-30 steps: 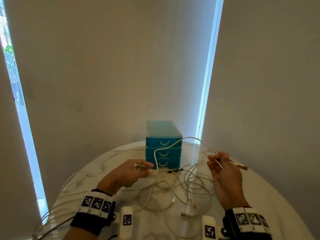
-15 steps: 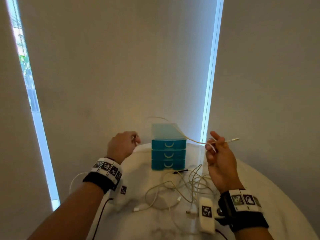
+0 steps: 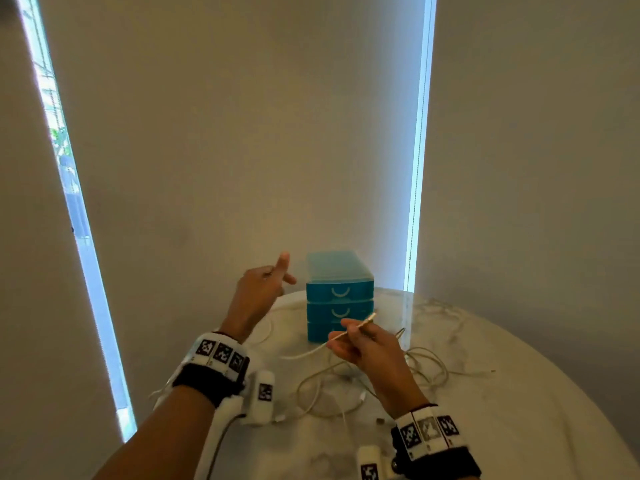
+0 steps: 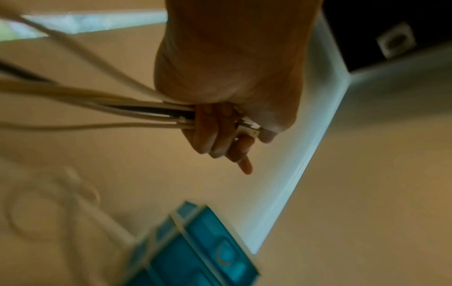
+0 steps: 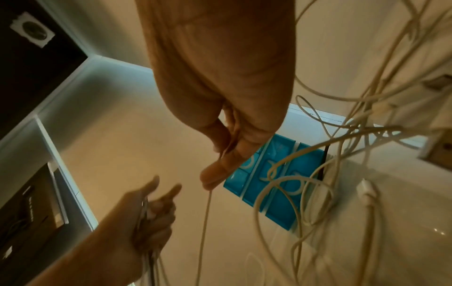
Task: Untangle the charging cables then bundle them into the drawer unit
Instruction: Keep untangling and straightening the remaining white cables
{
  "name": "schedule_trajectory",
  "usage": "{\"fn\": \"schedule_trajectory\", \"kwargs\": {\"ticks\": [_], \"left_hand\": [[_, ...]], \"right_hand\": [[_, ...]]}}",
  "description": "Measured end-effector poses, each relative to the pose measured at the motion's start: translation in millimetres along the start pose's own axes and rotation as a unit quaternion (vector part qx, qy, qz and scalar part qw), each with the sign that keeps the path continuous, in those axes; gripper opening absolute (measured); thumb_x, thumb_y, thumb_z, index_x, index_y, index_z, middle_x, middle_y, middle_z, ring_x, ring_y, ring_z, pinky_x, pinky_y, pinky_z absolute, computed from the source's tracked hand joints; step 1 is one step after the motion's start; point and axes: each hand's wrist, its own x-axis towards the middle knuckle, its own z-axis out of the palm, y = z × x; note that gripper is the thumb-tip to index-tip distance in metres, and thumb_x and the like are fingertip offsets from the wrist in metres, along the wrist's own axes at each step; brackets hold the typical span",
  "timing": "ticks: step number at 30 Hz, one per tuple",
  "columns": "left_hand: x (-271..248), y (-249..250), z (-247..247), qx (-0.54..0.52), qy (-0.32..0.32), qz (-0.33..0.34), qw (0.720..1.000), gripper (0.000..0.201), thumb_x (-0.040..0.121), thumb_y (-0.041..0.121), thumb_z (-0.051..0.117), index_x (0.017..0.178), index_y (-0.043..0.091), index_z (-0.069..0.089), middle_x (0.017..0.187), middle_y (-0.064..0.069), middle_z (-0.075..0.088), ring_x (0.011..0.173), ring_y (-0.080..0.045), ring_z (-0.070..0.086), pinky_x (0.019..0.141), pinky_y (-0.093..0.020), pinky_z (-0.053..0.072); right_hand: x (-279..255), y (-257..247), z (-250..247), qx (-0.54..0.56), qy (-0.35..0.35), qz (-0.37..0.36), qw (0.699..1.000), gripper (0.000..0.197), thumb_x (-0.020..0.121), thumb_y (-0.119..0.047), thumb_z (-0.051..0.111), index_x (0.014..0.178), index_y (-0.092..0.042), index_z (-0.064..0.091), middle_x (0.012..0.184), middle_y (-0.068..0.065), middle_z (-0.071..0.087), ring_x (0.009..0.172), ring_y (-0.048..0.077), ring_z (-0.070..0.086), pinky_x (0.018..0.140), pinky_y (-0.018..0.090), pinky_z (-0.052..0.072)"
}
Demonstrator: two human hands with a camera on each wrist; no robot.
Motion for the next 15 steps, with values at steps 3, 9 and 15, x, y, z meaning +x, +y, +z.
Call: {"fn": "schedule_trajectory", "kwargs": {"ticks": [3,9,15], "left_hand": [[-22,10,36,-0.160,-0.092,-0.045,0.982,0.082,0.095,0.088,0.041,0.087,0.018,0.084,0.060,0.002,0.052,0.046,-0.011,0.040,0.046,-0.026,0.029],[-31,-16,76,-0.351,-0.153,-0.191,0.903,0.092,0.084,0.094,0.038,0.087,0.010,0.076,0.061,-0.002,0.044,0.037,-0.009,0.028,0.042,-0.018,0.017],[-43,-32,85,-0.280,-0.162,-0.150,0.934,0.092,0.076,0.096,0.059,0.102,0.010,0.075,0.065,0.003,0.052,0.045,-0.010,0.035,0.042,-0.023,0.025]], "right_hand": [[-7,3,4,-0.095,-0.038,-0.013,0.995,0.022,0.110,-0.017,0.058,0.122,-0.003,0.070,0.094,0.016,0.082,0.076,0.023,0.077,0.069,0.028,0.064],[-11,9,-3,-0.137,-0.052,-0.056,0.988,0.020,0.109,-0.023,0.062,0.117,-0.011,0.076,0.095,0.014,0.081,0.078,0.020,0.073,0.073,0.031,0.063],[-12,27,10,-0.193,-0.103,-0.038,0.975,0.023,0.108,-0.019,0.065,0.106,-0.002,0.081,0.085,0.011,0.081,0.068,0.012,0.070,0.067,0.025,0.062]]}}
